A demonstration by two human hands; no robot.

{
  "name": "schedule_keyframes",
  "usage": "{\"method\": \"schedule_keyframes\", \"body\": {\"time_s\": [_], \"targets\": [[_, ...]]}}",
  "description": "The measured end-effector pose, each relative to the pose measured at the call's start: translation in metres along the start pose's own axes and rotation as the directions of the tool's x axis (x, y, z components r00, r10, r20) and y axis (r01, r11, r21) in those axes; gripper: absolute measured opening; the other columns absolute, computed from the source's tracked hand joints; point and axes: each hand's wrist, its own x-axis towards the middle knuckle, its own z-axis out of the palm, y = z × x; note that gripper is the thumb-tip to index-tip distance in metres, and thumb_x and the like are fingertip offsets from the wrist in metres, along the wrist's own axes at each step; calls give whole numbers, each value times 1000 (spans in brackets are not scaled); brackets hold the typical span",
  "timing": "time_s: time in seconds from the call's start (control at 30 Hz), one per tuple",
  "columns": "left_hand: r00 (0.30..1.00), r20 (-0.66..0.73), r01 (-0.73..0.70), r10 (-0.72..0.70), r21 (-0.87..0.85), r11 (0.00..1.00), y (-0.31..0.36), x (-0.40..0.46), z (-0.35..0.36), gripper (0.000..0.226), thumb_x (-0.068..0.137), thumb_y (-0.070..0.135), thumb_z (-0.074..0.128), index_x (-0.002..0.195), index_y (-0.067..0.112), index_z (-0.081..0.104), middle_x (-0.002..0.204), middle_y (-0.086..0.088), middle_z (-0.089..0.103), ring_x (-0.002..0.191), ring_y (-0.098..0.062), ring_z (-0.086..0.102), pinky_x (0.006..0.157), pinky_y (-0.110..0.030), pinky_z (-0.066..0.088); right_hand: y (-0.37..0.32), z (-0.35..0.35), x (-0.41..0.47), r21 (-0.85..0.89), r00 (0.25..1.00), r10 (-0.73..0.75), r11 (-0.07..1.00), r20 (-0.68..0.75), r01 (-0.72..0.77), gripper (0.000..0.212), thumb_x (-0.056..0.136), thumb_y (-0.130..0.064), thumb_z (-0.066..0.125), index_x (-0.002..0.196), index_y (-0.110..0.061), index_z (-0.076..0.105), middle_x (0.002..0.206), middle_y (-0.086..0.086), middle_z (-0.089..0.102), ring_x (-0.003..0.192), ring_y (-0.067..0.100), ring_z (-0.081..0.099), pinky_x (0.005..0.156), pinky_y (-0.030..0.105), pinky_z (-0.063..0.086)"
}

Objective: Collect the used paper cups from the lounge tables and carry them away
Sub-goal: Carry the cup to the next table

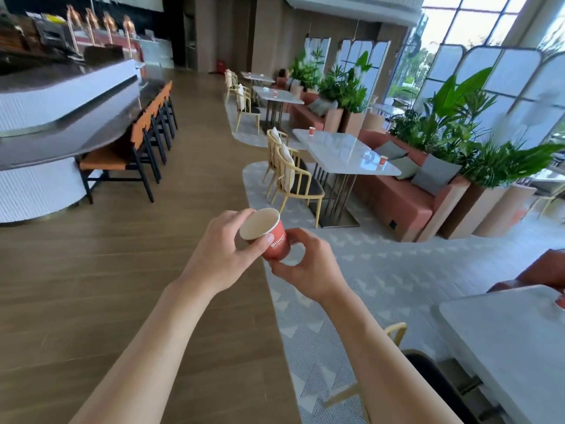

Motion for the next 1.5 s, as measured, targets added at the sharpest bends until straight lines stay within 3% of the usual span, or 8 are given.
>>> {"method": "schedule_keyframes", "body": {"time_s": [0.2, 0.5, 0.67, 0.93, 1.17, 1.3, 1.5], "targets": [[999, 30, 18, -17, -18, 1000, -23, 36, 33, 70, 89, 75, 57, 144, 31, 55, 127, 13, 57, 125, -12, 50, 105, -27, 39, 40, 4, 33, -11, 1000, 28, 1000, 11, -28, 48, 70, -30, 91, 114, -25, 72, 108, -16, 71, 107, 3, 62, 91, 12, 43], [997, 81, -25, 19, 69, 997, -42, 140, 90, 55, 96, 66, 62, 140, 32, 58, 123, 8, 59, 121, -17, 53, 107, -44, 45, 124, -12, 126, 20, 999, 10, 1000, -34, -9, 46, 67, -31, 90, 109, -26, 71, 104, -14, 70, 102, 6, 63, 89, 25, 51], [993, 122, -20, 8, 95, 995, -39, 222, 145, 67, 96, 70, 61, 149, 29, 54, 130, 7, 57, 127, -17, 51, 110, -45, 46, 188, -46, 189, 32, 998, 28, 999, -63, -26, 52, 64, -35, 89, 112, -27, 70, 105, -16, 69, 102, 5, 63, 88, 27, 52], [983, 183, -45, 28, 91, 995, -35, 316, 230, 63, 94, 75, 56, 143, 36, 57, 129, 12, 56, 127, -14, 50, 109, -45, 46, 281, -90, 252, 49, 995, 59, 997, -79, -55, 51, 66, -27, 91, 113, -21, 72, 105, -14, 70, 102, 5, 63, 91, 27, 52], [961, 277, -30, 13, 61, 998, -47, 376, 288, 83, 89, 84, 54, 152, 31, 51, 138, 12, 54, 132, -10, 49, 111, -44, 48, 338, -107, 282, 66, 985, 154, 987, -75, -149, 53, 66, -30, 91, 115, -23, 72, 108, -13, 71, 104, 7, 64, 95, 33, 54], [935, 352, -38, 37, -3, 999, -55, 412, 324, 78, 88, 82, 55, 149, 34, 51, 132, 15, 53, 125, -4, 51, 104, -38, 53, 369, -116, 300, 51, 965, 242, 970, -97, -238, 51, 68, -29, 91, 115, -23, 72, 108, -13, 71, 105, 7, 64, 96, 35, 54], [884, 450, -89, 128, -108, 990, -70, 483, 385, 81, 88, 79, 57, 154, 33, 48, 136, 12, 51, 127, -10, 51, 102, -41, 56, 409, -134, 335, 0, 903, 382, 921, -194, -390, 52, 67, -28, 91, 116, -25, 73, 109, -13, 71, 105, 7, 65, 97, 34, 54]]}}
